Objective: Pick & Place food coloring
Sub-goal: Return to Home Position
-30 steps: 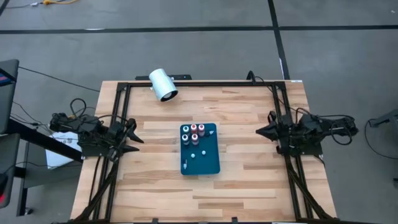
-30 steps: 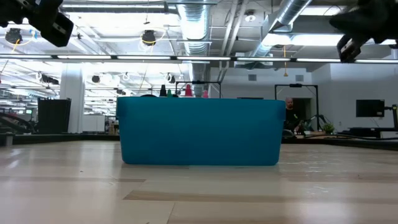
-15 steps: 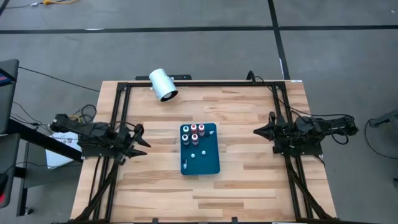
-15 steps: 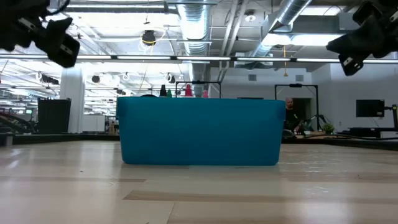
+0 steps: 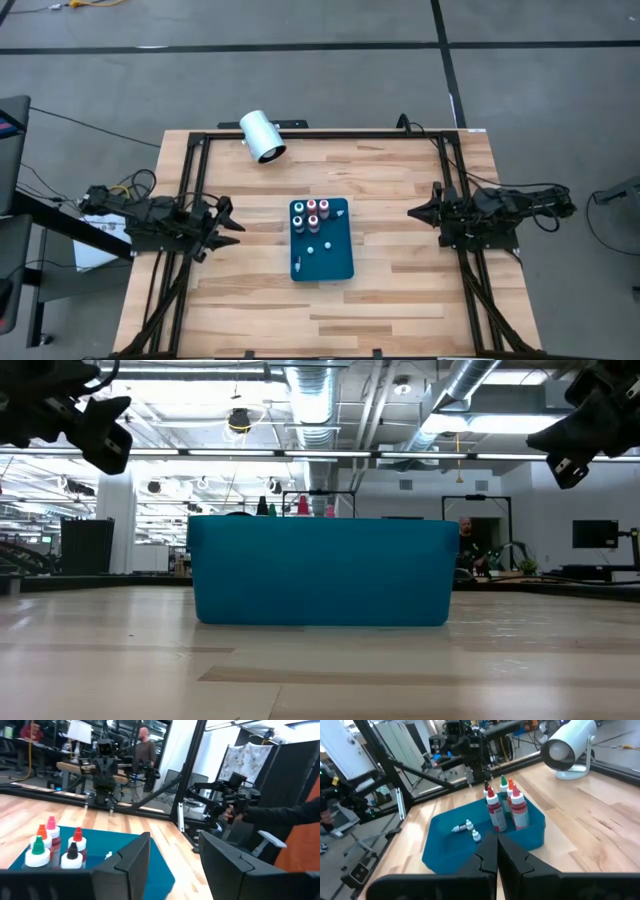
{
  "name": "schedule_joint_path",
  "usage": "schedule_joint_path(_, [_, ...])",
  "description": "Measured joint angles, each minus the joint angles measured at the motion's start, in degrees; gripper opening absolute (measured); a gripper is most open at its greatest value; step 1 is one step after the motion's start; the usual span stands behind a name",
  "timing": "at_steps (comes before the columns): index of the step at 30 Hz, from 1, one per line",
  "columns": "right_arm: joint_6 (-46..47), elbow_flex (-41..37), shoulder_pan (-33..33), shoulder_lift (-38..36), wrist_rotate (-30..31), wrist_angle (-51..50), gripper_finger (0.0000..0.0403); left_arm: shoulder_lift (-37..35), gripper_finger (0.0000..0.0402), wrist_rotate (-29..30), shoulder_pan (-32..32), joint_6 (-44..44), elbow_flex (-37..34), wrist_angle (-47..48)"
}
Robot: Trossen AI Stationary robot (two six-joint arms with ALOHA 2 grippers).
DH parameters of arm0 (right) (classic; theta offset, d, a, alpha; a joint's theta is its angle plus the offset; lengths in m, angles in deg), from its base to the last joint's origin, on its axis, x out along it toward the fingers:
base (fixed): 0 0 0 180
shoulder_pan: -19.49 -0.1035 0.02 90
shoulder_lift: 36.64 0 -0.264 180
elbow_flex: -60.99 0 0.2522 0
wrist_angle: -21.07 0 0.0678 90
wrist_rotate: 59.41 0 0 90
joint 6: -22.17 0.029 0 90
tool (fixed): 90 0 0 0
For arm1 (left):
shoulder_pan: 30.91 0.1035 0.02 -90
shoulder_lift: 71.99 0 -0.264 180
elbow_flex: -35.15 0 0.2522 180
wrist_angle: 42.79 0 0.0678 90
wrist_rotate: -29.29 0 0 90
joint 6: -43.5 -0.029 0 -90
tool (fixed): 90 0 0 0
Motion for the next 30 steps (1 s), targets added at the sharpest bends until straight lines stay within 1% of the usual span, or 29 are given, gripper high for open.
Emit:
schedule_joint_path(7, [0.0, 0.0, 0.0, 0.0, -0.1, -0.5, 0.0001, 0.0, 0.016, 0.4, 0.2, 0.1, 0.0, 1.6])
schedule_joint_path(13, [0.0, 0.0, 0.0, 0.0, 0.0, -0.5, 0.0001, 0.0, 0.016, 0.3, 0.2, 0.3, 0.0, 6.4])
schedule_joint_path(30, [0.0, 0.0, 0.0, 0.0, 0.0, -0.4, 0.0001, 0.2, 0.016, -0.2, 0.2, 0.3, 0.0, 6.9])
